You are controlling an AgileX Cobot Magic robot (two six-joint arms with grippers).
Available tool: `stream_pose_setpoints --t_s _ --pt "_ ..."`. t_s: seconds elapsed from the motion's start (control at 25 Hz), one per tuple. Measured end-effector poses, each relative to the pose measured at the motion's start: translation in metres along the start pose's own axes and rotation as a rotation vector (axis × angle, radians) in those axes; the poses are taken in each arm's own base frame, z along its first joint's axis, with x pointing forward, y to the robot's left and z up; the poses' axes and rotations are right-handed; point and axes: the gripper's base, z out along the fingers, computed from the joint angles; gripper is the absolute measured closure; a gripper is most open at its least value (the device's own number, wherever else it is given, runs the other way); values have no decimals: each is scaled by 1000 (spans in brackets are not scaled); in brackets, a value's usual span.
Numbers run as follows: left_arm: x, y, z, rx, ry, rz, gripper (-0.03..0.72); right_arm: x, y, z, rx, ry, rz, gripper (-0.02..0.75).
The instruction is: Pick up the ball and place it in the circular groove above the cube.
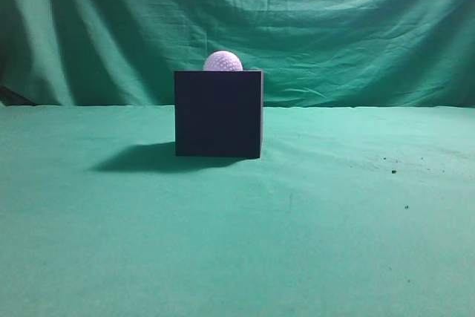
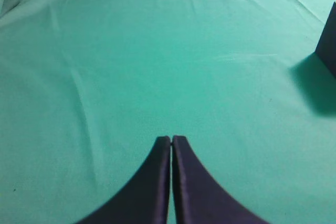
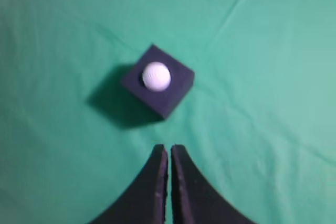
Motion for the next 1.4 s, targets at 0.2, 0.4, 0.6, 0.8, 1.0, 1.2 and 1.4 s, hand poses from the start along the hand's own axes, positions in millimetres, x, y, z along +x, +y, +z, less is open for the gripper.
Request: stream_pose_setpoints --t_s 0.2,0.4,0.6,0.8,1.0,1.2,1.4 --pt "0 0 0 0 0 0 688 62 -1 -31 14 -60 8 738" --pt "0 0 0 0 0 0 688 121 -1 -43 6 -192 34 738" --pt "0 0 0 0 0 0 688 171 -1 -69 -4 -324 32 738" --pt "0 0 0 0 0 0 688 203 0 -93 -2 -370 8 738" --pt "0 0 0 0 0 0 688 212 -5 -91 54 -406 -25 738" --pt "0 0 0 0 0 0 688 223 -13 -56 109 -421 -25 692" --pt "0 0 0 0 0 0 688 255 -25 -24 219 -586 67 692"
